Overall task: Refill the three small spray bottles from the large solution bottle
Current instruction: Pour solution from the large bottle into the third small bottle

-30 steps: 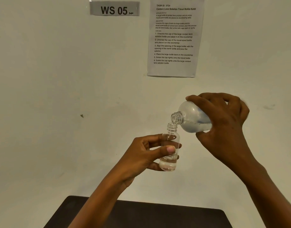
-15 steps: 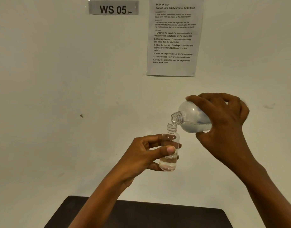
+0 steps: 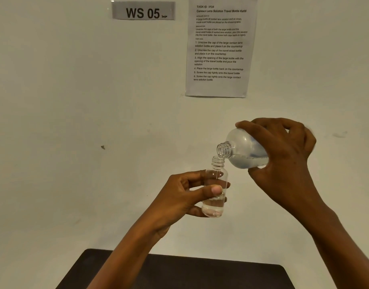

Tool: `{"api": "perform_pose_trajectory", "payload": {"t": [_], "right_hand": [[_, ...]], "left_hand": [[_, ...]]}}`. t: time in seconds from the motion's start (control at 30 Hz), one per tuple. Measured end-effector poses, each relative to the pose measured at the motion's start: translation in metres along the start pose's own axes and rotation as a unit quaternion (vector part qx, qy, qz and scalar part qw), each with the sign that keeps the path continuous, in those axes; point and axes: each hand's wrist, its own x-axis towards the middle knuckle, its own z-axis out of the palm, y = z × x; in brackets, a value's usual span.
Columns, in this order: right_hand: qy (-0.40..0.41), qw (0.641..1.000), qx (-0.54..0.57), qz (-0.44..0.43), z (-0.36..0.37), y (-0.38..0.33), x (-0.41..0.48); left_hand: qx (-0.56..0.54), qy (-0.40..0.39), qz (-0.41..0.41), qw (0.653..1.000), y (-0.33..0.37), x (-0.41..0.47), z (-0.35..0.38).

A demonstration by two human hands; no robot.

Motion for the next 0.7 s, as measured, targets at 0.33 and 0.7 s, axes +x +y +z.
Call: {"api": "perform_pose_trajectory", "payload": {"t": [0.33,0.7], "right_hand": [[-0.002,1.0,0.004,0.002,-0.0009,-0.0004,-0.0002],[0.0,1.0,-0.003,0.004,-0.0024,-0.0018,-0.0001]], "left_hand": [[0.0,-0.002,0.003,1.0,0.0004,-0.001,0.0003],[0.008,0.005,0.001,1.0,-0.0007,-0.0004,-0.0003]]}}
